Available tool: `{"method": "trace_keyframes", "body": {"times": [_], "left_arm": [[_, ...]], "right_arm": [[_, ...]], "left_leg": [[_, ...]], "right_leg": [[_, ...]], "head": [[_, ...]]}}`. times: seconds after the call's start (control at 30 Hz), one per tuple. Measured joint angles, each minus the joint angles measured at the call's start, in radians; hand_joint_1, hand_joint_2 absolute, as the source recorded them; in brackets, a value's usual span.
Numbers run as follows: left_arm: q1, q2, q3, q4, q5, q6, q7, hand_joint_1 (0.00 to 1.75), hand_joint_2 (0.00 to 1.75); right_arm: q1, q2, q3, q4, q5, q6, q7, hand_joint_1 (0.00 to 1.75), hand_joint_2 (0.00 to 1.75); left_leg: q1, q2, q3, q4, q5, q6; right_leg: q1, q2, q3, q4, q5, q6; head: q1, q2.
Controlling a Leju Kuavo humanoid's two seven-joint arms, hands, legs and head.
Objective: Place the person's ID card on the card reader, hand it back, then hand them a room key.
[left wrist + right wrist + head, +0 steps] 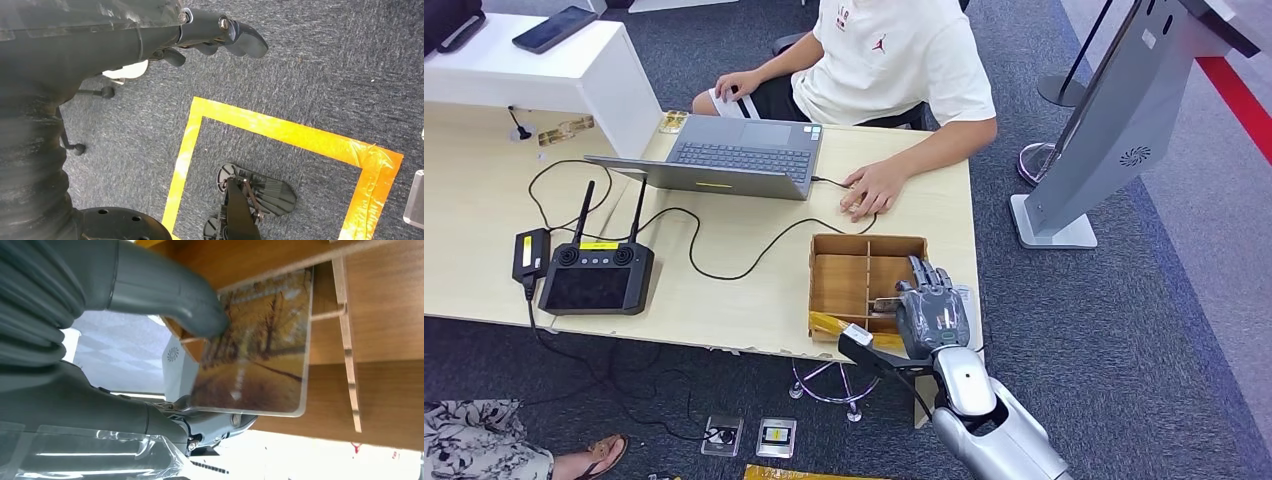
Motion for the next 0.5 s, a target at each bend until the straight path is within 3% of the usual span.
{"method": "trace_keyframes", "body": {"times": [0.5], "left_arm": [[-0.001, 0.0, 0.0, 0.0, 0.009, 0.003, 0.0, 0.0, 1.75]], "right_arm": [[0.005, -0.003, -0.001, -0.046, 0.025, 0.0, -0.012, 0.0, 1.75]], "left_leg": [[0.0, 0.001, 0.001, 0.0, 0.0, 0.0]], "right_leg": [[0.0, 0.0, 0.0, 0.0, 0.0, 0.0]], "head": [[0.0, 0.0]]}}
